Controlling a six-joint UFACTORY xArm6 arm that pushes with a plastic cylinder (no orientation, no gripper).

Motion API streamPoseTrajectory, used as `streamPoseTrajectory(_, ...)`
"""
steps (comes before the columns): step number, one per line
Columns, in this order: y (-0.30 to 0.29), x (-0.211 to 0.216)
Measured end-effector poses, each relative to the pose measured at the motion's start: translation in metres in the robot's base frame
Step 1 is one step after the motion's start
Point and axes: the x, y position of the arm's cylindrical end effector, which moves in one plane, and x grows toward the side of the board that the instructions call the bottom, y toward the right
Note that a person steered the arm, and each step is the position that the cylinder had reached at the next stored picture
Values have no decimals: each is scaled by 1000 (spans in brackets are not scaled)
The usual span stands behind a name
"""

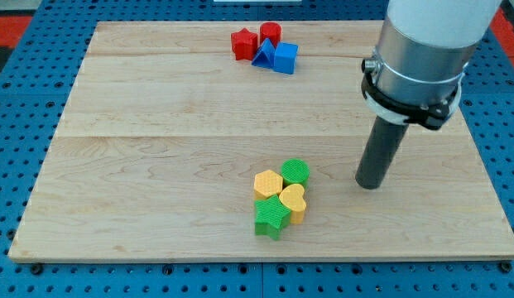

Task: Push the yellow heart up and left

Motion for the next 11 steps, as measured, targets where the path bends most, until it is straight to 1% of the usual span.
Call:
streamPoseTrajectory(1,2,54)
streamPoseTrajectory(2,-66,65)
streamPoseTrajectory(3,-106,34)
streamPoseTrajectory(4,-133,5)
streamPoseTrajectory(5,-136,-7)
streamPoseTrajectory(6,-108,-11)
streamPoseTrajectory(7,-106,-40)
streamPoseTrajectory(9,-142,-112)
streamPoseTrajectory(10,-136,-115)
streamPoseTrajectory(11,-128,-144)
